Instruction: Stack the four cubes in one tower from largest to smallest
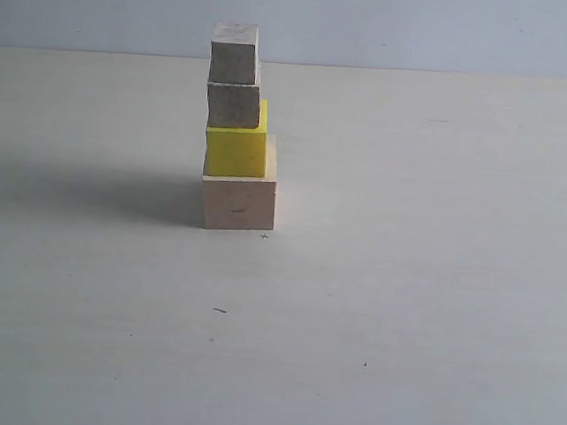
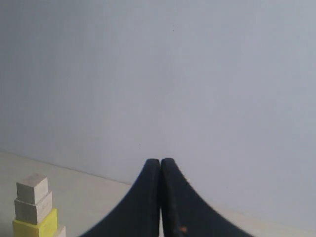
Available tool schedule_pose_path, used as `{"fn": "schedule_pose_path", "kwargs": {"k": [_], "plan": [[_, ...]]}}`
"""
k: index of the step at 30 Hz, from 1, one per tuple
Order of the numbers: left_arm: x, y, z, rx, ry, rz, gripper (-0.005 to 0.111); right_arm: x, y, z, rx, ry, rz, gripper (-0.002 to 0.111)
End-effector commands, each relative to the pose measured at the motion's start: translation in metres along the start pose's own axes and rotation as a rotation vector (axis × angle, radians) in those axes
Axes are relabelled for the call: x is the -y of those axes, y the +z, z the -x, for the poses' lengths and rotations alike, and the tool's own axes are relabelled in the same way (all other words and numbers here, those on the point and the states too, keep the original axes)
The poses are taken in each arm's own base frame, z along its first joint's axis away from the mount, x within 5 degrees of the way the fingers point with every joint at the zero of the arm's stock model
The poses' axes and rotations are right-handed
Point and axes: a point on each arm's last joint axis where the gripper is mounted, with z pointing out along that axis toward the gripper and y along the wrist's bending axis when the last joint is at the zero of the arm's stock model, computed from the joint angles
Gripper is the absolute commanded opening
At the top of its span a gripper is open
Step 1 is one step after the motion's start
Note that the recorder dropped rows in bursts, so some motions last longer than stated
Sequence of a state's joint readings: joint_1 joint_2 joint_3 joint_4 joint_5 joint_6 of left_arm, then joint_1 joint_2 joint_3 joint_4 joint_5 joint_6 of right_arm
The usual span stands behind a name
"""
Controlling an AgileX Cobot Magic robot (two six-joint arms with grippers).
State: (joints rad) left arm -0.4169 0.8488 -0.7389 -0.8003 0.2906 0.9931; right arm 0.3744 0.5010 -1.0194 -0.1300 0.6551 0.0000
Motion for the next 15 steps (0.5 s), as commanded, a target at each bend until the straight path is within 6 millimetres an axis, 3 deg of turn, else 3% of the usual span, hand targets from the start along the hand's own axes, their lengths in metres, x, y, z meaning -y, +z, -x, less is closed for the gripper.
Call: {"fn": "schedule_pose_path", "kwargs": {"k": [1, 5, 15], "plan": [[0.008, -0.017, -0.030, -0.008, -0.023, 0.019, 0.000, 0.000, -0.001, -0.007, -0.067, 0.017, 0.001, 0.000], [0.014, -0.025, -0.046, -0.017, -0.024, 0.017, 0.000, -0.003, -0.002, -0.011, -0.111, 0.049, 0.029, 0.000], [0.015, -0.035, -0.044, 0.022, -0.019, 0.027, 0.000, -0.003, -0.002, -0.011, -0.111, 0.045, 0.028, 0.000]]}}
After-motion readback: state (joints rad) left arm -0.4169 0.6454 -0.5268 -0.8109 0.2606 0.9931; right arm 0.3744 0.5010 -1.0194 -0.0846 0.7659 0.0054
